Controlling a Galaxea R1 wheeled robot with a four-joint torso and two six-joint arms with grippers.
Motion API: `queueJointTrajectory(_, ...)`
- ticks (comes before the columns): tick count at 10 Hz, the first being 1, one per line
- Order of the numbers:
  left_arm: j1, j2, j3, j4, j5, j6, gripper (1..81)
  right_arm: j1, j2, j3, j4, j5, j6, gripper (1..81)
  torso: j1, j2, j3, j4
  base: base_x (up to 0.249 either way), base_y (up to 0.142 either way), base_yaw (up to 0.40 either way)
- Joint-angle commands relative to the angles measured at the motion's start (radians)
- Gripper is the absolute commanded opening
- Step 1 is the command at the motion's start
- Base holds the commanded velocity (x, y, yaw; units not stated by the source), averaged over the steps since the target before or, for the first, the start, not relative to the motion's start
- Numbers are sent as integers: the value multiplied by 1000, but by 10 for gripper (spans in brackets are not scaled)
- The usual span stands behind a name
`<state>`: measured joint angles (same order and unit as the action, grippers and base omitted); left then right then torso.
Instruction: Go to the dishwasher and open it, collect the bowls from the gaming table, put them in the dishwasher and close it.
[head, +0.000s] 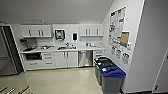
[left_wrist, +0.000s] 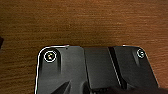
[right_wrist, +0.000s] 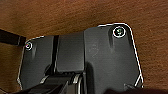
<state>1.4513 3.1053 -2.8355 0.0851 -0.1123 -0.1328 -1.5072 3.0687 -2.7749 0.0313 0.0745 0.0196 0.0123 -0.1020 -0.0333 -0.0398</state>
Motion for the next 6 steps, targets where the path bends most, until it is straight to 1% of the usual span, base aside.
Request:
queueJointTrajectory(1,-68,0,-2,-1,39,-2,811,60,4,2,1,-45,-3,811,0,0,0,0,179,61,0)
queueJointTrajectory(6,-68,0,-1,-1,39,-2,811,61,4,0,1,-47,-3,811,0,0,0,0,176,61,0)
